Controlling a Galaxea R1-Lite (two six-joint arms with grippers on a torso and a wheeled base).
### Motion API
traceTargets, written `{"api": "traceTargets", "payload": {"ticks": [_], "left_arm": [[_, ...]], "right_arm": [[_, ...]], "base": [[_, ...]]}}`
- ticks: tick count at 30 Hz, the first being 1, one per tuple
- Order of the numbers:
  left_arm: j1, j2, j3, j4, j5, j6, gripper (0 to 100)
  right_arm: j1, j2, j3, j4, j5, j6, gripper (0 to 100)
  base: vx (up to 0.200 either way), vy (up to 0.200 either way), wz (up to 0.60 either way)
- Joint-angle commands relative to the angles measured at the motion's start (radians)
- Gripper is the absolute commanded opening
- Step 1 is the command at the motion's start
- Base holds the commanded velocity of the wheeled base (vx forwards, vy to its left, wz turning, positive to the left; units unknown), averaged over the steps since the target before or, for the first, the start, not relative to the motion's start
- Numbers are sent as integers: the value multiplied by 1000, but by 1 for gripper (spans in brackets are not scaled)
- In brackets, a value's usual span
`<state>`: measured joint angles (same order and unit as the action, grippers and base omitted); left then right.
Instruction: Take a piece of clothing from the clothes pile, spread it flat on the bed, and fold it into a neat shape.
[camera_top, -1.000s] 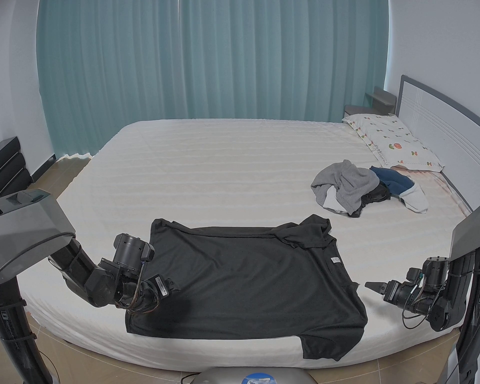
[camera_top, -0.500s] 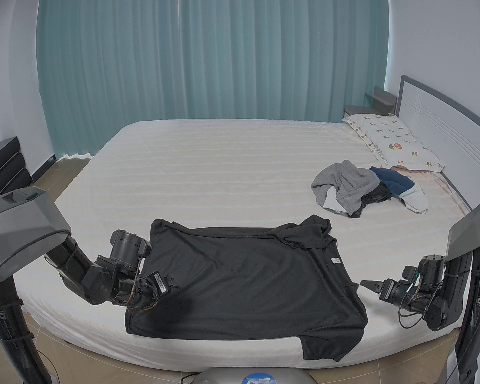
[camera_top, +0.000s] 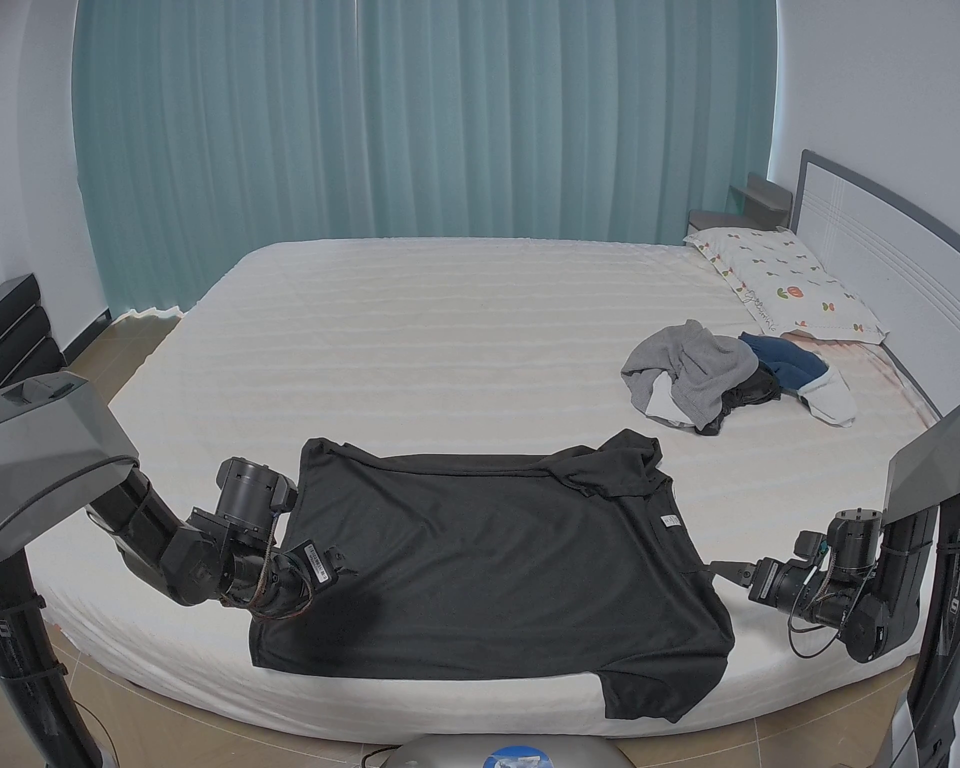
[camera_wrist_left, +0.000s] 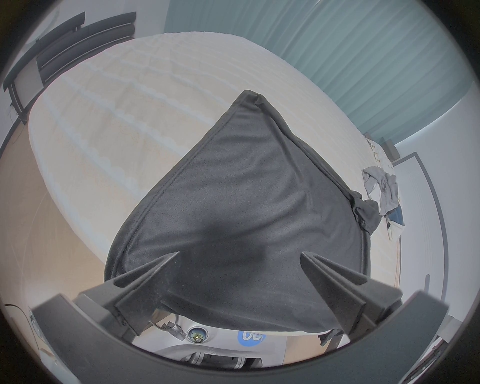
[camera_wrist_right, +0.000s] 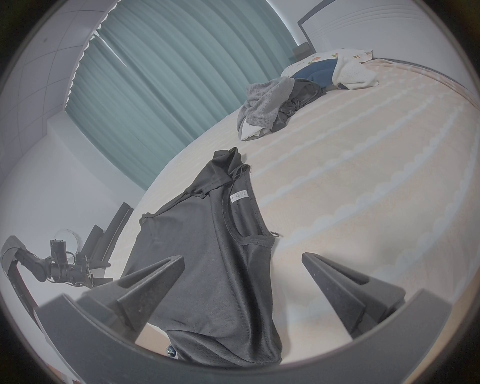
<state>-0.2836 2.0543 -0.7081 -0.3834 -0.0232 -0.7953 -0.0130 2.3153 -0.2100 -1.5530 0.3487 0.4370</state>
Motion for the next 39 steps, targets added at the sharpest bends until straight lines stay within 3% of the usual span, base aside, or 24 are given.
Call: {"api": "traceTargets", "payload": {"ticks": [1, 13, 22, 26, 32, 39], "left_arm": [[1, 4, -1, -3, 0, 1, 100], [3, 3, -4, -11, -7, -4, 100], [14, 1, -16, -8, -43, -39, 100], [12, 4, -11, -11, -43, -36, 100], [12, 33, -19, -11, -43, -39, 100], [12, 46, -27, -12, -43, -41, 100]], "right_arm": [[1, 1, -3, -9, 1, 0, 100], [25, 6, -40, -9, -4, 22, 100], [146, 19, -204, 37, -146, 127, 100], [194, 21, -351, 174, -157, 134, 100], [261, 47, -568, 386, -162, 284, 100], [291, 88, -690, 499, -163, 313, 100]], "base": [[0, 0, 0], [0, 0, 0], [133, 0, 0], [0, 0, 0], [0, 0, 0], [0, 0, 0]]}}
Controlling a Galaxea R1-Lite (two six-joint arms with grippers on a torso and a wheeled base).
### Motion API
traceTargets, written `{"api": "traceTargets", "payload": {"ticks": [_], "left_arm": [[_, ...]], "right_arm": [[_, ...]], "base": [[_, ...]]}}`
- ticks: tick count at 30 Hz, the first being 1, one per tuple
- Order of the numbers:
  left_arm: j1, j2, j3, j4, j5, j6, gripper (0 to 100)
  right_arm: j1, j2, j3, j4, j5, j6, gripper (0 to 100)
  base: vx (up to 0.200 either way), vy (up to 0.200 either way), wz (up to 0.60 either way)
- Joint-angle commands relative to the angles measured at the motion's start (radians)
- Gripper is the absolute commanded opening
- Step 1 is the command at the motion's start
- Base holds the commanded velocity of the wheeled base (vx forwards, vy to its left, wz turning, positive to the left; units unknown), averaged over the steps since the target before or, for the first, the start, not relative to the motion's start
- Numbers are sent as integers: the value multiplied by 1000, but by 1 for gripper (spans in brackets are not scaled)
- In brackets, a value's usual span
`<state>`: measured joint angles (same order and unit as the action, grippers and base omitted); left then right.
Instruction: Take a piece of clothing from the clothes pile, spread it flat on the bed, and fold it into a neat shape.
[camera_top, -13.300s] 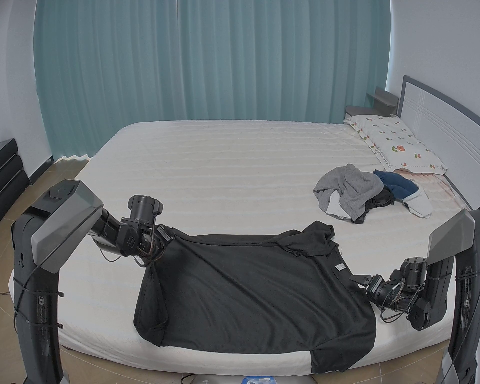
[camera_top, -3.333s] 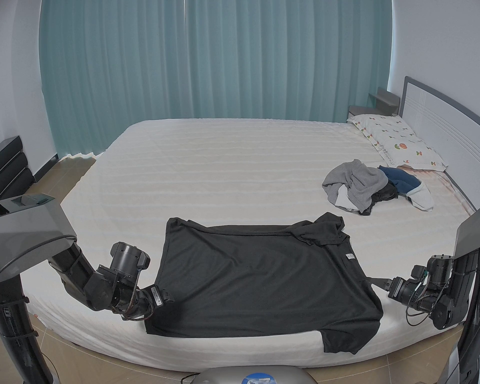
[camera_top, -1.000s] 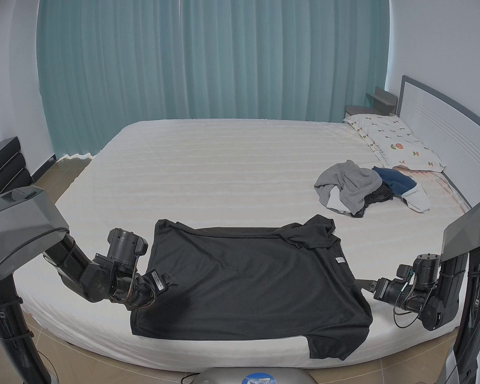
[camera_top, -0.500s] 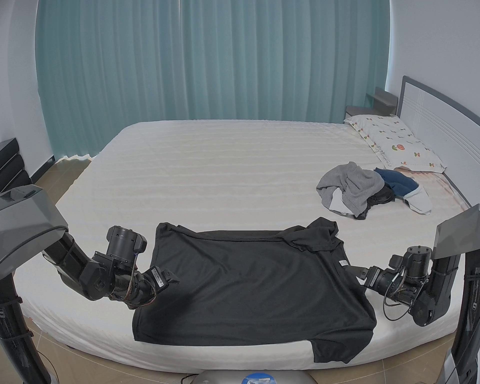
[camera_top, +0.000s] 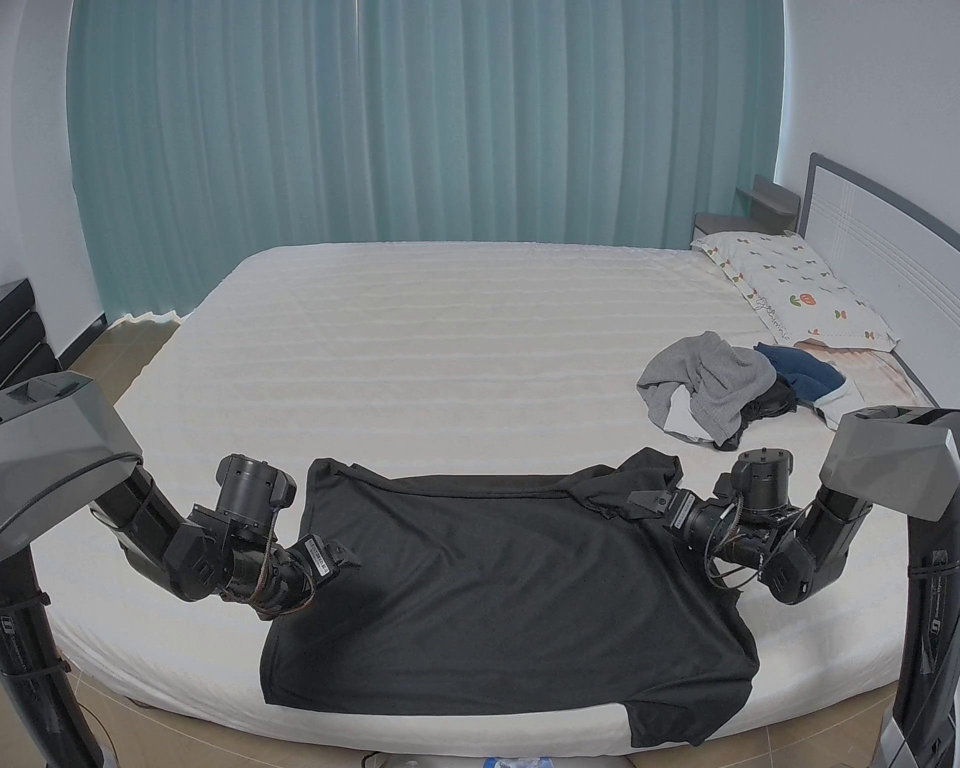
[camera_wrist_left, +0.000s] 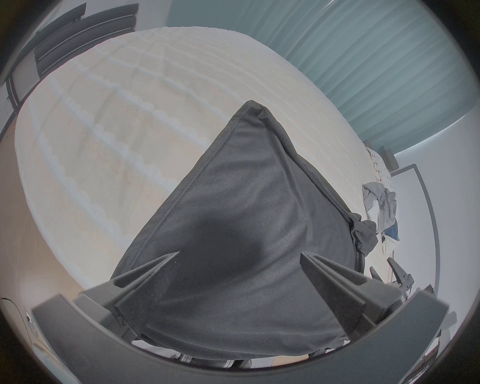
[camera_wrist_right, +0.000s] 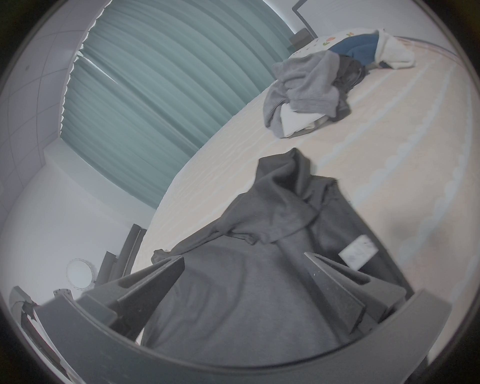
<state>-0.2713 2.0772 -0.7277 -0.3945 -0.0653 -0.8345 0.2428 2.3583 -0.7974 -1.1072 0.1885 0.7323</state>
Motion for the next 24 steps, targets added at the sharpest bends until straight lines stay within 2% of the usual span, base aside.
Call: {"api": "traceTargets", "payload": {"ticks": [1, 6, 7, 13, 20, 22, 24], "left_arm": [[0, 23, -7, -1, -1, -2, 100], [0, 38, -9, -3, -1, -3, 100], [-2, 61, -10, -26, -1, -5, 100], [-8, 80, -13, -70, -1, -45, 100], [-8, 78, -16, -80, -1, -86, 100], [-8, 78, -22, -80, -1, -92, 100], [-9, 78, -22, -80, -1, -98, 100]], "right_arm": [[41, 58, -129, 81, -3, 24, 100], [52, 75, -223, 195, -8, 62, 100], [53, 96, -286, 259, -8, 67, 100], [66, 130, -373, 342, -14, 68, 100], [66, 184, -511, 469, -52, 75, 100], [66, 188, -551, 489, -73, 75, 100], [62, 220, -643, 552, -152, 67, 100]], "base": [[0, 0, 0], [0, 0, 0], [0, 0, 0], [0, 0, 0], [0, 0, 0], [0, 0, 0], [0, 0, 0]]}}
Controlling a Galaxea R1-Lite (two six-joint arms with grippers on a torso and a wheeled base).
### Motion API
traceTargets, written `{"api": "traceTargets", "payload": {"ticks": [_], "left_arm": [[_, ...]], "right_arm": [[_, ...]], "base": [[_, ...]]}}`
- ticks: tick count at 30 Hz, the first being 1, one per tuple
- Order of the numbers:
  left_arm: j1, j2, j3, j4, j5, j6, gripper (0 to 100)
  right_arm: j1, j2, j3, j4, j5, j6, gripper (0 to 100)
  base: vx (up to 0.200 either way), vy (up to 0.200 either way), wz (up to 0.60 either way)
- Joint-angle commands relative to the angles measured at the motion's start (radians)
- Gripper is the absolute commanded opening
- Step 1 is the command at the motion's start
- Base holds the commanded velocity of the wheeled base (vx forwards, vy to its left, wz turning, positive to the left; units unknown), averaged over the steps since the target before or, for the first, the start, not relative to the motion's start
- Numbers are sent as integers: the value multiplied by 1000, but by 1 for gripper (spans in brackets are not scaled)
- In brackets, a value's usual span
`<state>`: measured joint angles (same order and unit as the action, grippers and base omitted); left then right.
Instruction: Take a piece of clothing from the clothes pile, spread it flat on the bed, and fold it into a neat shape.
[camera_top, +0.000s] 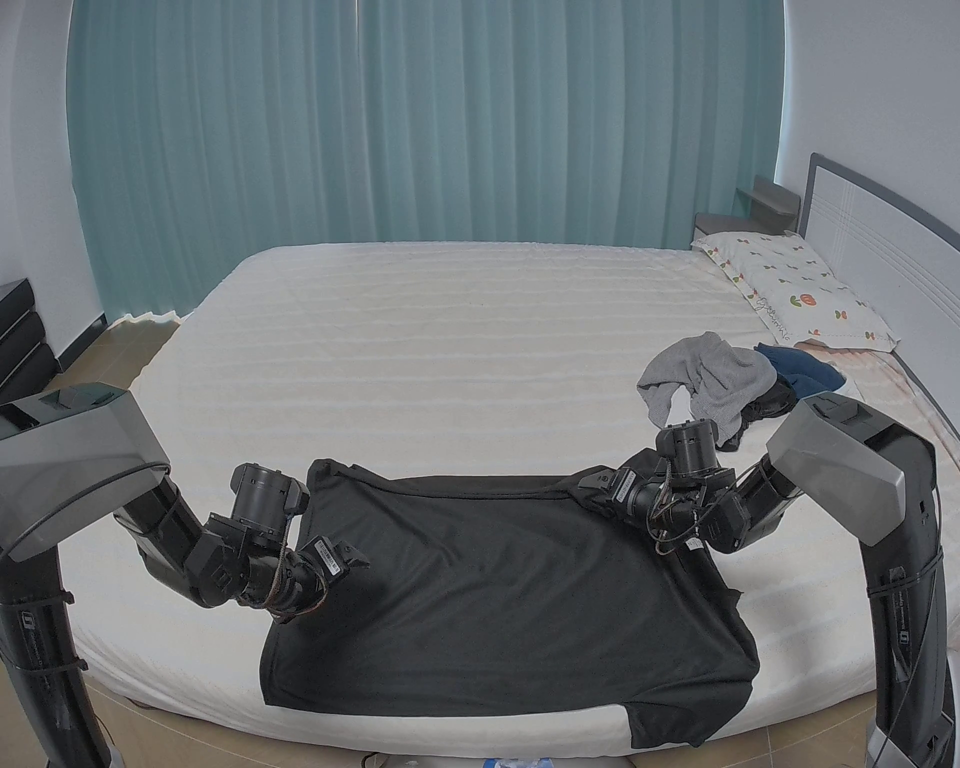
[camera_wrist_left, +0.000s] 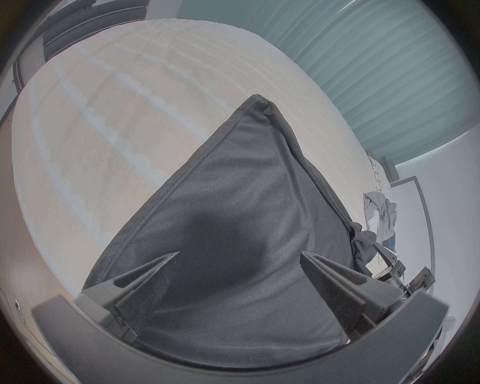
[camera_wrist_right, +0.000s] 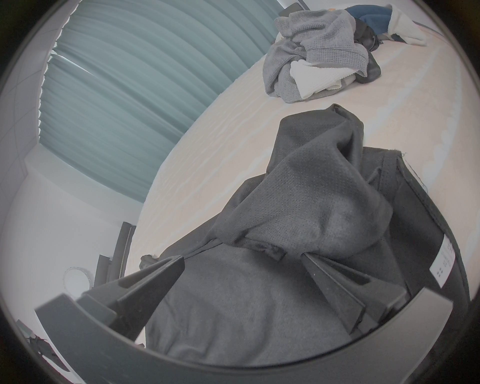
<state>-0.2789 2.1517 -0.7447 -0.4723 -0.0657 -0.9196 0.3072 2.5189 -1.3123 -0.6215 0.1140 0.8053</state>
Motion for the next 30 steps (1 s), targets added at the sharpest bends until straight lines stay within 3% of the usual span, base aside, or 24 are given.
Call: {"api": "traceTargets", "payload": {"ticks": [1, 4, 7, 15, 22, 30], "left_arm": [[0, 4, -5, -2, 0, -13, 100], [-2, 5, -4, -2, 1, -12, 100], [-2, 5, -4, -2, 1, -12, 100], [-2, 7, -4, -2, 4, -12, 100], [-2, 8, -5, -2, 6, -12, 100], [-2, 10, -5, -2, 9, -12, 100]], "right_arm": [[-4, 70, -160, 83, -99, -8, 100], [-10, 110, -286, 138, -149, -9, 100], [-22, 143, -392, 149, -155, -28, 100], [-46, 304, -688, 51, -186, -130, 100], [-46, 311, -688, 9, -195, -167, 100], [-115, 207, -585, 49, -174, -172, 100]], "base": [[0, 0, 0], [0, 0, 0], [0, 0, 0], [0, 0, 0], [0, 0, 0], [0, 0, 0]]}}
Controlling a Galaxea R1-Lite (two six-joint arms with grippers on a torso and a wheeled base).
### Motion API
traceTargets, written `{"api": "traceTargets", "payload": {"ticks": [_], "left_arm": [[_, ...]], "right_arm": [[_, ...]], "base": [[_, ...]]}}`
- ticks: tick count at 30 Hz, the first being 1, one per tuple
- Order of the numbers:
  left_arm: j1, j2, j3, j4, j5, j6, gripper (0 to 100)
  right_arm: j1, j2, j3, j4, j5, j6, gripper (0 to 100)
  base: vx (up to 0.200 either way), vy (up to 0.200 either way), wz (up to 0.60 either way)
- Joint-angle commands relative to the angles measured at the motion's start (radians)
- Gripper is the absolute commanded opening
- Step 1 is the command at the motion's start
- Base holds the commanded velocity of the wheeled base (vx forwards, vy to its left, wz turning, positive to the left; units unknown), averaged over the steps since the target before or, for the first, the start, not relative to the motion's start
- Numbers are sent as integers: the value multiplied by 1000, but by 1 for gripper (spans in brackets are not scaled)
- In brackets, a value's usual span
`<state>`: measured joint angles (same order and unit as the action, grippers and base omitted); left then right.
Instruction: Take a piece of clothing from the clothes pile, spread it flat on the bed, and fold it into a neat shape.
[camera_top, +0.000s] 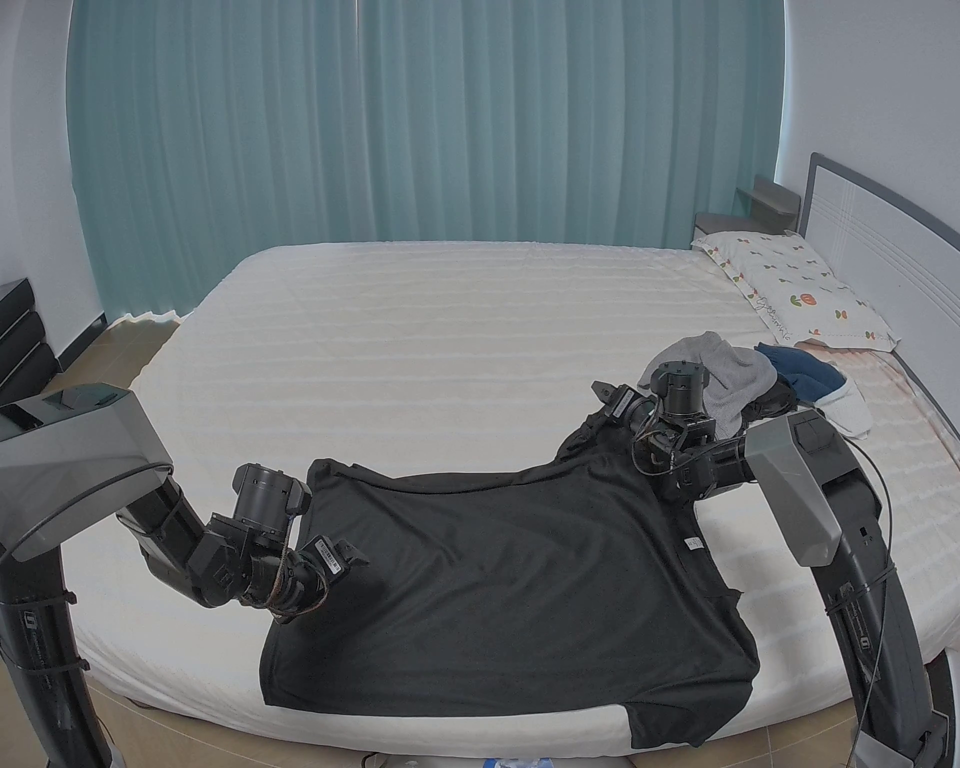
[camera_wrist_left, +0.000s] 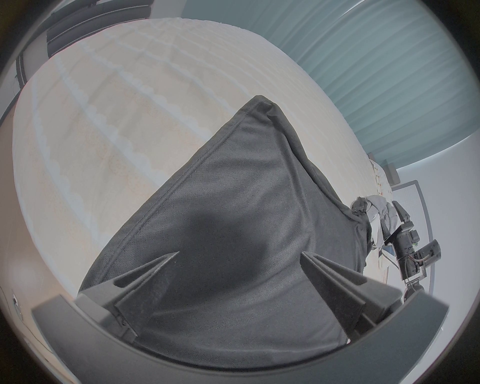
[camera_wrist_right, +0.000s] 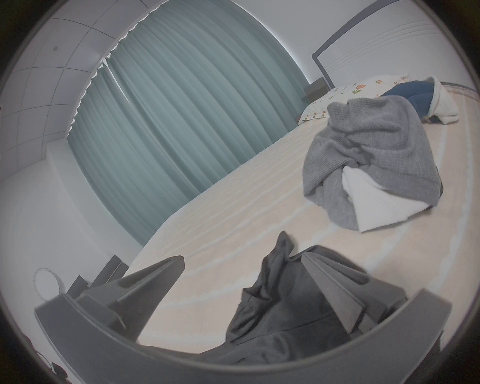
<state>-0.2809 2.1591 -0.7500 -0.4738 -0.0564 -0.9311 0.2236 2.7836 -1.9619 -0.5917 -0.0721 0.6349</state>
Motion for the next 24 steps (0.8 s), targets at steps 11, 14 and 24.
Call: {"api": "traceTargets", "payload": {"ticks": [11, 14, 24], "left_arm": [[0, 2, 0, 0, 0, 0, 100], [-1, 2, 1, 0, 1, 0, 100], [-1, 5, 0, 0, 3, 1, 100]], "right_arm": [[-113, -124, 275, 9, 135, -73, 100], [-115, -108, 264, 10, 137, -75, 100], [-107, -59, 256, 10, 138, -75, 100]], "base": [[0, 0, 0], [0, 0, 0], [0, 0, 0]]}}
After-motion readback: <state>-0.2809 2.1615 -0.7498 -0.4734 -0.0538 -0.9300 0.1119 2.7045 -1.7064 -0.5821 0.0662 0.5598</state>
